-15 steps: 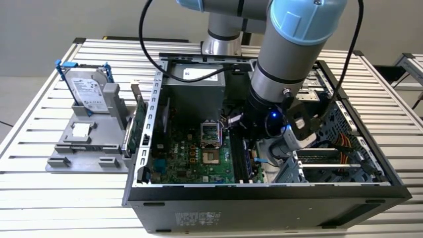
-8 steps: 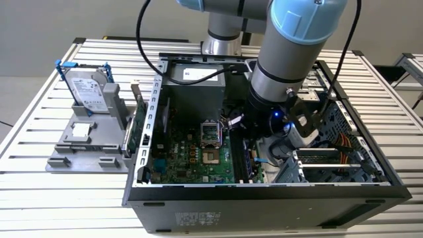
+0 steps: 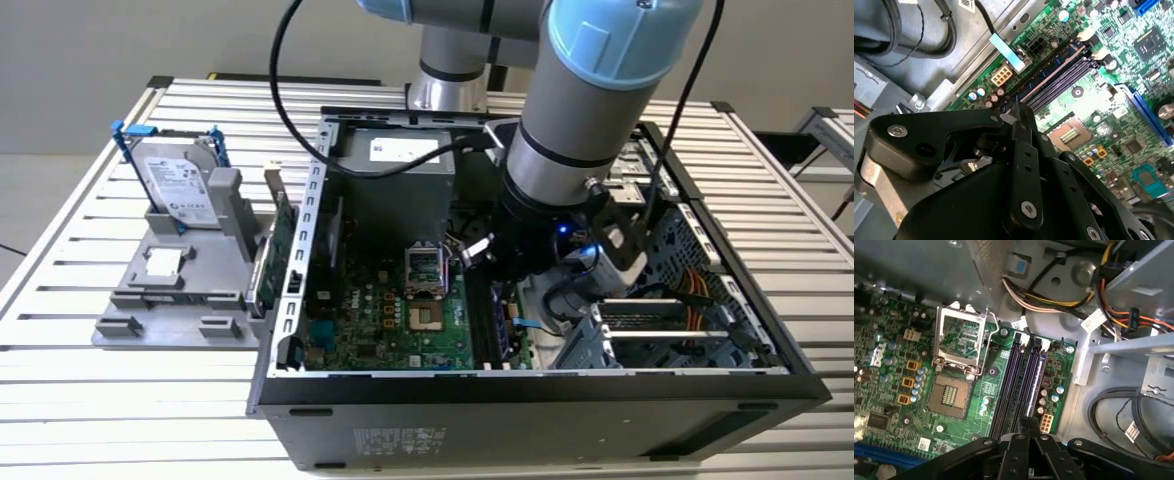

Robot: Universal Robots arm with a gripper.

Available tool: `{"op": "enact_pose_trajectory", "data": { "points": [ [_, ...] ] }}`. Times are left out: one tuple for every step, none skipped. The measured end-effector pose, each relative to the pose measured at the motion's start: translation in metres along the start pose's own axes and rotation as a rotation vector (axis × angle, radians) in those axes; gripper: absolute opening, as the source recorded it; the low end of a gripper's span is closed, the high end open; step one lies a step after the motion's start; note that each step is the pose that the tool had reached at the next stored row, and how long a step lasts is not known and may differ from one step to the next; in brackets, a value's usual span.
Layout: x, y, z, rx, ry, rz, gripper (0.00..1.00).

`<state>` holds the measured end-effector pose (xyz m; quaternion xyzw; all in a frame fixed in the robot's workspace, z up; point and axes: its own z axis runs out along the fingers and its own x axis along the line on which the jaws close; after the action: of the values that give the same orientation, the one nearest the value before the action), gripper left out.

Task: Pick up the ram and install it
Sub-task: 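Press down the ram until it locks into place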

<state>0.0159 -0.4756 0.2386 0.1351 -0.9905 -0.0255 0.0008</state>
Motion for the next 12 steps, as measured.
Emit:
{"op": "enact_pose_trajectory", "data": {
  "points": [
    [0.0,0.0,0.0,0.0,0.0008,-0.015,0.0],
    [0.0,0.0,0.0,-0.0002,0.0015,-0.029,0.0],
    [0.0,0.0,0.0,-0.0003,0.0022,-0.044,0.0],
    [0.0,0.0,0.0,-0.0004,0.0028,-0.057,0.0],
    [0.0,0.0,0.0,-0.0004,0.0036,-0.071,0.0],
    [0.0,0.0,0.0,-0.0005,0.0042,-0.083,0.0],
    [-0.0001,0.0,0.0,-0.0006,0.0049,-0.097,0.0],
    [-0.0001,0.0,0.0,-0.0006,0.0056,-0.11,0.0],
    [-0.0001,0.0,0.0,-0.0007,0.0062,-0.122,0.0],
    [-0.0001,0.0,0.0,-0.0008,0.0067,-0.134,0.0],
    [-0.0001,0.0,0.0,-0.0008,0.0072,-0.145,0.0],
    [-0.0001,0.0,0.0,-0.0009,0.0077,-0.156,0.0]
  ]
}}
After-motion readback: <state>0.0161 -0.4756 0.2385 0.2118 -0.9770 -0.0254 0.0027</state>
